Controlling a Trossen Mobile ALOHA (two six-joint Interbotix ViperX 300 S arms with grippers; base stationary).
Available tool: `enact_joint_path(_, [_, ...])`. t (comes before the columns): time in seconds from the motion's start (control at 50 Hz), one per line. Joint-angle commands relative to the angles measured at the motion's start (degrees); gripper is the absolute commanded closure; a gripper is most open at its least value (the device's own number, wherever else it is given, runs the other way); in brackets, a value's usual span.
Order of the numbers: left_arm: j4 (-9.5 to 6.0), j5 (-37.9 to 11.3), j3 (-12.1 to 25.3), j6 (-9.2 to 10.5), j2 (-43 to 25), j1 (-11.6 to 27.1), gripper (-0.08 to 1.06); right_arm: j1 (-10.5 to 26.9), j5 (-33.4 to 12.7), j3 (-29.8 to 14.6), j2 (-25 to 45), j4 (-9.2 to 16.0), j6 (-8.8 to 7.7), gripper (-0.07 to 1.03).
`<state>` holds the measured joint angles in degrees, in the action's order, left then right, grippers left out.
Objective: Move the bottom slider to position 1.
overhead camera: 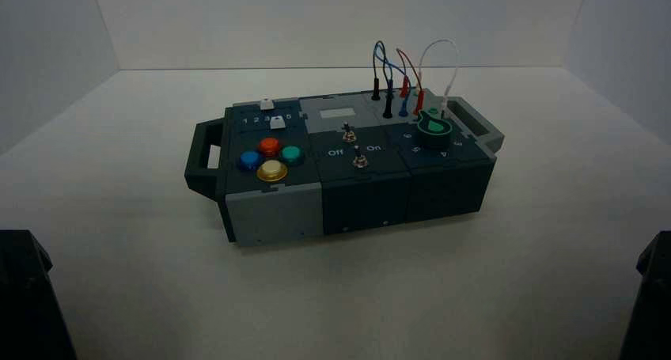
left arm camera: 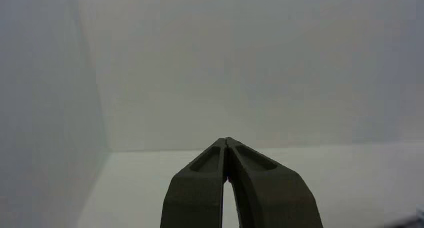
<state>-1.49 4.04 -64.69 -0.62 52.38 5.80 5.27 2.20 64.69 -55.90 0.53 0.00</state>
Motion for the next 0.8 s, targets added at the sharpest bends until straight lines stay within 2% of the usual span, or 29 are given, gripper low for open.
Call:
enact_joint_path(0.02, [0.09, -5.6, 4.6, -0.18, -2.6, 4.1, 1.01, 1.9, -5.4, -4.5, 0.3, 0.3, 0.18, 0.98])
enact_joint_path(0.12, [0.09, -12.4, 7.6, -0.09, -5.4, 7.0, 1.01, 4.7, -11.1, -6.8, 0.4, 0.3, 0.26, 0.98])
enact_joint_path(0.22, [0.00, -17.1, 9.9, -0.09, -6.9, 9.2, 1.01, 7.4, -15.6, -8.3, 0.7, 0.3, 0.18, 0.98])
enact_joint_path(0.48, [-0.18, -24.3, 13.1, -0.09, -7.5, 13.9, 1.01, 13.8, -27.9, -11.8, 2.5, 1.5, 0.00, 0.98])
enact_joint_path(0.68, [-0.26, -30.6, 15.4, -0.18, -10.1, 15.8, 1.01, 14.2, -34.0, -13.0, 3.3, 4.8, -0.70, 0.98])
enact_joint_path(0.8, [-0.18, -32.7, 16.6, -0.44, -11.7, 17.1, 1.01, 14.7, -37.6, -14.2, 4.0, 5.4, -1.85, 0.98])
